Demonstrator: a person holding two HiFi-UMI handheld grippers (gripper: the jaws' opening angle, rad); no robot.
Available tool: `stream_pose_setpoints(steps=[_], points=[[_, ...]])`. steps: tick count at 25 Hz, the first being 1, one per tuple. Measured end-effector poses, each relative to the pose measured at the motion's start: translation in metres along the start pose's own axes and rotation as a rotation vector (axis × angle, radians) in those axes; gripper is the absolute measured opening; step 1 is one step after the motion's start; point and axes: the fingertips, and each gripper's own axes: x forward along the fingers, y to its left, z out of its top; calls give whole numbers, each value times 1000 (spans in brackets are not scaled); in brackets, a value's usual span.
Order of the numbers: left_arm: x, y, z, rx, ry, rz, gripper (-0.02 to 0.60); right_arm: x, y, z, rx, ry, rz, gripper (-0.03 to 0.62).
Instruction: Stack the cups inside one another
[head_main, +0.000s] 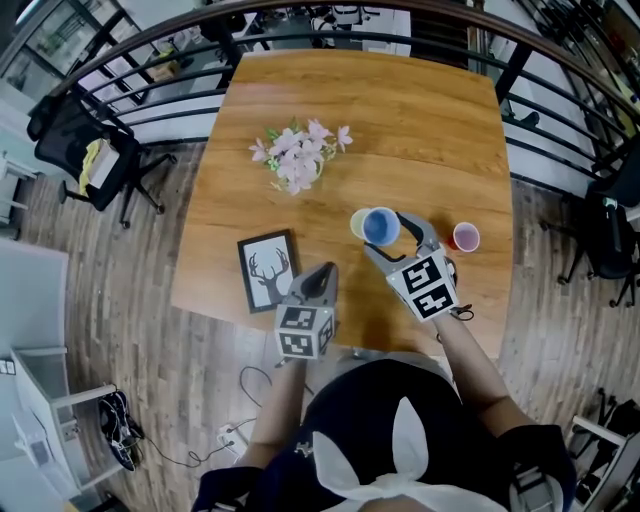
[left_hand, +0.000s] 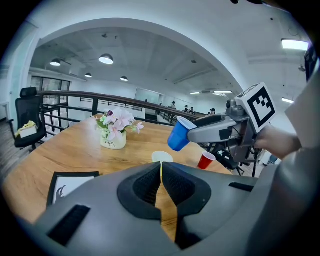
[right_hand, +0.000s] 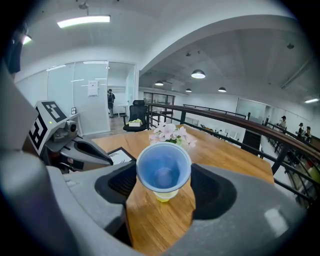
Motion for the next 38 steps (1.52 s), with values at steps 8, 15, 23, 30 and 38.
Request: stream_pose_setpoints(steps=[8,15,23,30,38], points=[[12,15,-3,-21,7,7,26,21,-10,-2,7,19,8,334],[20,24,-7,-46,41,10,26,39,-14,-11,26,47,23,334],[34,22,-12,-53,66,-10,26,59,-12,-28,52,81,53,336],[42,21,-19,-51,64,-25,26,72,-10,-41,57,116,69,336],[45,16,-21,-47,83,-41,26,77,-8,-48,72,127,80,337]])
